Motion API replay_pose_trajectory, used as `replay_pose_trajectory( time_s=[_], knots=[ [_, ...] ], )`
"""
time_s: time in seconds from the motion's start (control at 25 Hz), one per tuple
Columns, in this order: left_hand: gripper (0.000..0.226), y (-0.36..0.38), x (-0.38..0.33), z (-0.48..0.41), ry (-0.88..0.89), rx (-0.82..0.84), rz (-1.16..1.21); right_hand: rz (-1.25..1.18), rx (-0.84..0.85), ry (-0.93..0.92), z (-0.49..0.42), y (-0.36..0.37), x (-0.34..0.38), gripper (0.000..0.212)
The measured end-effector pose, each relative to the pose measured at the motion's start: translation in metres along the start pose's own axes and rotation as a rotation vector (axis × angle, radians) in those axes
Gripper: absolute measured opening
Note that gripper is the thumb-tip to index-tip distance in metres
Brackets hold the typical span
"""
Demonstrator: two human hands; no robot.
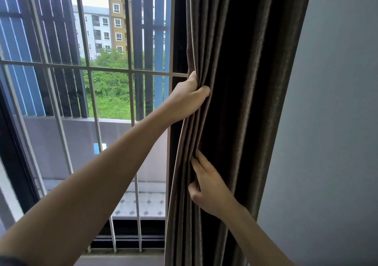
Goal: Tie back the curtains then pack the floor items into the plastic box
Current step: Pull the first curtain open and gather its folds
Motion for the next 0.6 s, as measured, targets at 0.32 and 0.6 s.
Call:
replay_pose_trajectory(
  time_s=[0.32,0.6],
  knots=[
    [0.024,0.003,-0.002,-0.002,0.046,-0.041,-0.166,-0.039,-0.812,0.077,-0.001,-0.079,-0.003,0.031],
    [0.021,0.006,-0.005,0.000,0.041,-0.039,-0.123,-0.055,-0.301,0.114,-0.020,-0.062,-0.008,0.056]
  ],
)
Point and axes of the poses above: each hand's wrist, its own z-axis away from the middle knuckle, its own y-axis out of the palm, x = y × z, the point moved 3 cm from there along -z, towards the middle knuckle, and after that the axes turned 10 degrees about y, right-handed, at the moved point
